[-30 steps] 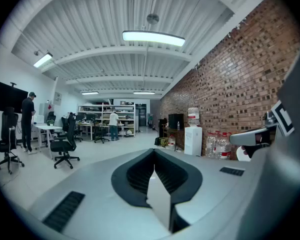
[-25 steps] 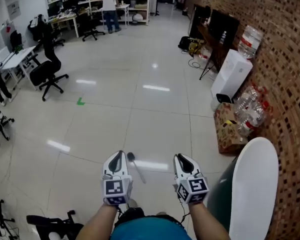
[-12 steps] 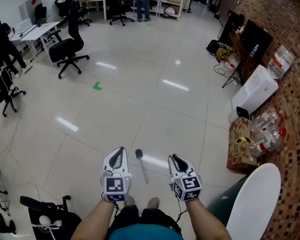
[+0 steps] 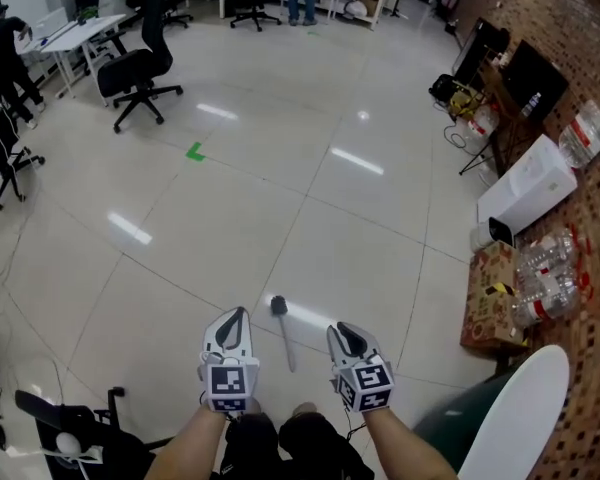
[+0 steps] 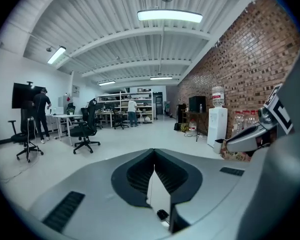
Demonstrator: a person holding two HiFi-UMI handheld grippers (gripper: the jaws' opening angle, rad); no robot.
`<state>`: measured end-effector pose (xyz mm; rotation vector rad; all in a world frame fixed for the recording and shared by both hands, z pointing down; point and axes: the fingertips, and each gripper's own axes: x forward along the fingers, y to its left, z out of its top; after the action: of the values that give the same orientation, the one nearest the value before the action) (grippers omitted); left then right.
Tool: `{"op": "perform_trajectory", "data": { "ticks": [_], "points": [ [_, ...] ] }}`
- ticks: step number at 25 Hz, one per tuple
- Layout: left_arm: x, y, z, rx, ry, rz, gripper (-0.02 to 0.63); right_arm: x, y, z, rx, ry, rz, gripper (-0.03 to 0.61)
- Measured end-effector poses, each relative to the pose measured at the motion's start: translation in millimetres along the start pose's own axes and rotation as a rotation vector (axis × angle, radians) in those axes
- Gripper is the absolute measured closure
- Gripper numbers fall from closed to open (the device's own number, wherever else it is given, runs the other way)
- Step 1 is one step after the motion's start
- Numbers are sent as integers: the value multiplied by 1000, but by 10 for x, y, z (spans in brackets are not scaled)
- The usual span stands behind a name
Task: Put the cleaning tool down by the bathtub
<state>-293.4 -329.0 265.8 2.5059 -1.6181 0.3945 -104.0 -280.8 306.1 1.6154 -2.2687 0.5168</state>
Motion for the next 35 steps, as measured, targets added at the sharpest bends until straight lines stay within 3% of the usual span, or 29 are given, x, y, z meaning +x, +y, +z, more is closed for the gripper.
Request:
{"op": "perform_trajectory", "data": {
  "ticks": [13,20,26,30,35],
  "points": [
    [1021,111,-1944,-45,-21,18,611,1653,-319,-1907,-18,57,31,465],
    [1589,145,-3189,-56,14,31,610,2444,-447,-3094,-50,131,69,463],
    [1879,256,-4050,-89,66,2,609,2976,-355,-3810,-50,176,85,453],
    [2167,406,-4326,-150,68,35,609,3246,-368,-4193,-48,192,85,442],
    [2504,323,-4416,-87,-8,30,609,3560,-535,-4670,-41,195,60,440]
  ]
}}
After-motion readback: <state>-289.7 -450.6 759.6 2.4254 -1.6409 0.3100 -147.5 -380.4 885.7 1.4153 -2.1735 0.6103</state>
